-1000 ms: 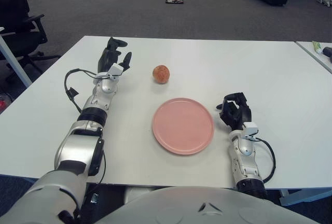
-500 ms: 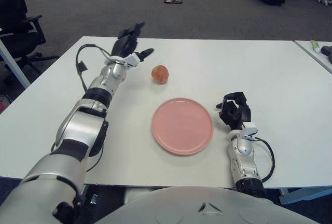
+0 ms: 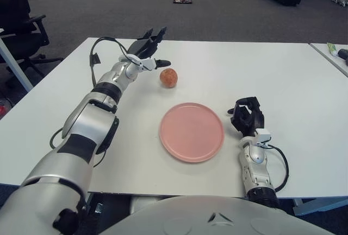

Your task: Put the apple into the plate.

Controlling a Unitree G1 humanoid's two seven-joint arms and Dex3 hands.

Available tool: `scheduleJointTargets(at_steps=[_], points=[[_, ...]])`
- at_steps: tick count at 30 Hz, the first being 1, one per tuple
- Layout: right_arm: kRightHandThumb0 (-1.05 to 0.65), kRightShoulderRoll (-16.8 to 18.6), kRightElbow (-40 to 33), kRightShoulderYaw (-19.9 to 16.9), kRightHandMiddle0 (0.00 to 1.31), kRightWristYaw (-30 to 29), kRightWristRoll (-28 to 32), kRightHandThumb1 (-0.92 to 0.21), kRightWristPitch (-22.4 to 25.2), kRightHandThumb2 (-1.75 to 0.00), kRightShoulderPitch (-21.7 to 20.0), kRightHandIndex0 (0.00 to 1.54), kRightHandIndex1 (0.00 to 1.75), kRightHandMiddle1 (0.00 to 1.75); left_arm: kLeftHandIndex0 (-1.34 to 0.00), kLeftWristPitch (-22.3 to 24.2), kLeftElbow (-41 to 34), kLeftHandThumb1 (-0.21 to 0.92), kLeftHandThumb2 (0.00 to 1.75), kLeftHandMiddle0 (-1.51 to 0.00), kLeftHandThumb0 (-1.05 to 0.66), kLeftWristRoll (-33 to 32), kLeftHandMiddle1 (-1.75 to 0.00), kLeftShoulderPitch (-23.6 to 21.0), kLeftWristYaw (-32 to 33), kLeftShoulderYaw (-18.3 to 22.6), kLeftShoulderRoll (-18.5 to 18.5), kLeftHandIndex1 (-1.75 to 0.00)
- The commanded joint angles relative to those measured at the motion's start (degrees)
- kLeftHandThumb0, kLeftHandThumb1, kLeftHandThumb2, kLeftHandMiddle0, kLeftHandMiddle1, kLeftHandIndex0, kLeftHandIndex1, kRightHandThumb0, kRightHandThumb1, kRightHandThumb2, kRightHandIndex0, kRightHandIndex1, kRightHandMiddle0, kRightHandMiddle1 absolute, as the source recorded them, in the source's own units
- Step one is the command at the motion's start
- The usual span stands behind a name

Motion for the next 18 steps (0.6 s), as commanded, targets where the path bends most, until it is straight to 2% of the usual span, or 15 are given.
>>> scheduleJointTargets(at_steps=[1,8,18], points=[[-0.38,0.81,1.43,-0.52,0.34,-0.66,0.74,-0.68,2.53,-0.85,1.93,0.55,1.52,1.75,0.00,-0.67,1.23,0.83,0.26,0.00,-1.05,0.09,0.00,-1.95,-1.37,-0.64,-1.15,0.00],[-0.38,1.10,0.12,-0.35,0.34,-2.23,0.04,-0.68,3.67,-0.85,2.57,0.52,1.52,1.75,0.00,1.36,3.44,0.83,0.25,0.00,-1.05,-0.70,0.00,-3.00,-4.64,-0.50,-4.07,0.00],[-0.38,1.33,-2.01,0.20,0.33,-3.58,-0.46,-0.69,5.35,-0.85,3.80,0.50,1.53,1.75,0.00,5.91,5.79,0.84,0.24,0.00,-1.05,0.35,0.00,-1.24,-7.54,-1.83,-7.13,0.00]])
